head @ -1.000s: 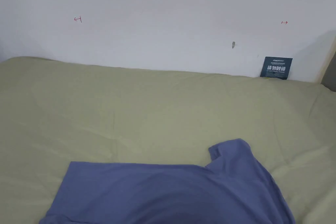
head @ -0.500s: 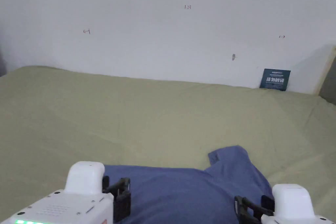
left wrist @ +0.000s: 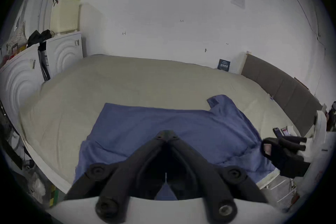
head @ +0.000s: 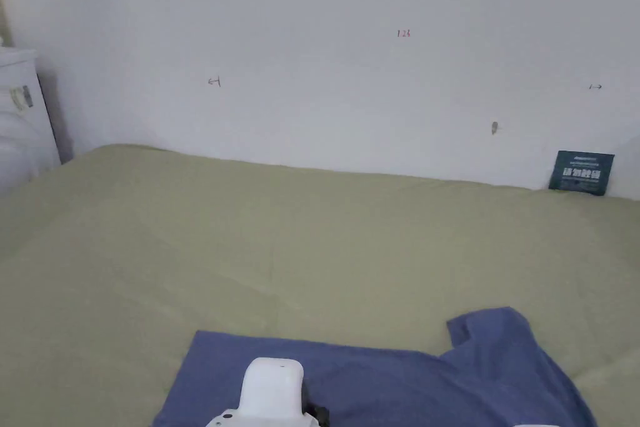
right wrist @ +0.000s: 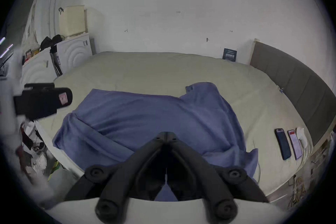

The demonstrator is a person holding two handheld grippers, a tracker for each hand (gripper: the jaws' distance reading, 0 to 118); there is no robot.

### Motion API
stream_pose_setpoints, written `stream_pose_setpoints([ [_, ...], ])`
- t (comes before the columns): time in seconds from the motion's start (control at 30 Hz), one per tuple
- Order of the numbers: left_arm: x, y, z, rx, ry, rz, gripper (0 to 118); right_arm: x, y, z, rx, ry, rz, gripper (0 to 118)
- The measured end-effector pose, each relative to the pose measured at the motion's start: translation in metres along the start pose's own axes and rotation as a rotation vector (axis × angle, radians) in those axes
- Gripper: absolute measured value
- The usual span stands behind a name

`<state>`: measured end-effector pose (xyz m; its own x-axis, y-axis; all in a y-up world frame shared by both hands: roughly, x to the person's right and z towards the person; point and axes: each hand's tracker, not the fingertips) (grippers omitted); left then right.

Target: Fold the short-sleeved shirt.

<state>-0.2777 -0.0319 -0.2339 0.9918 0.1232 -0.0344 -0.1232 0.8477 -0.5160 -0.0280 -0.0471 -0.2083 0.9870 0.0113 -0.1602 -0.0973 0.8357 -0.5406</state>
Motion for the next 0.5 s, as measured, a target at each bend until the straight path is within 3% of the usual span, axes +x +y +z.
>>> stream_pose_setpoints([
  [0.13, -0.068, 0.047, -0.048, -0.054, -0.037, 0.040, 0, 0.024, 0.012, -0.007, 0.015, -0.023, -0.026, 2],
  [0.23, -0.120, 0.079, -0.097, -0.121, 0.018, 0.065, 0, 0.047, 0.018, -0.019, 0.010, -0.049, -0.033, 2],
  [0.3, -0.147, 0.096, -0.135, -0.228, 0.120, 0.001, 0, 0.064, 0.019, -0.028, 0.009, -0.065, -0.042, 2],
  [0.4, -0.183, 0.106, -0.183, -0.348, 0.055, 0.064, 0, 0.090, 0.019, -0.045, -0.046, -0.142, -0.027, 2],
  [0.43, -0.192, 0.106, -0.199, -0.370, 0.033, 0.110, 6, 0.101, 0.018, -0.050, -0.057, -0.149, -0.039, 2],
  [0.47, -0.197, 0.107, -0.212, -0.406, 0.084, 0.093, 25, 0.111, 0.019, -0.054, -0.069, -0.150, -0.048, 2],
  [0.5, -0.198, 0.105, -0.217, -0.420, 0.066, 0.078, 71, 0.121, 0.019, -0.057, -0.082, -0.151, -0.059, 2],
])
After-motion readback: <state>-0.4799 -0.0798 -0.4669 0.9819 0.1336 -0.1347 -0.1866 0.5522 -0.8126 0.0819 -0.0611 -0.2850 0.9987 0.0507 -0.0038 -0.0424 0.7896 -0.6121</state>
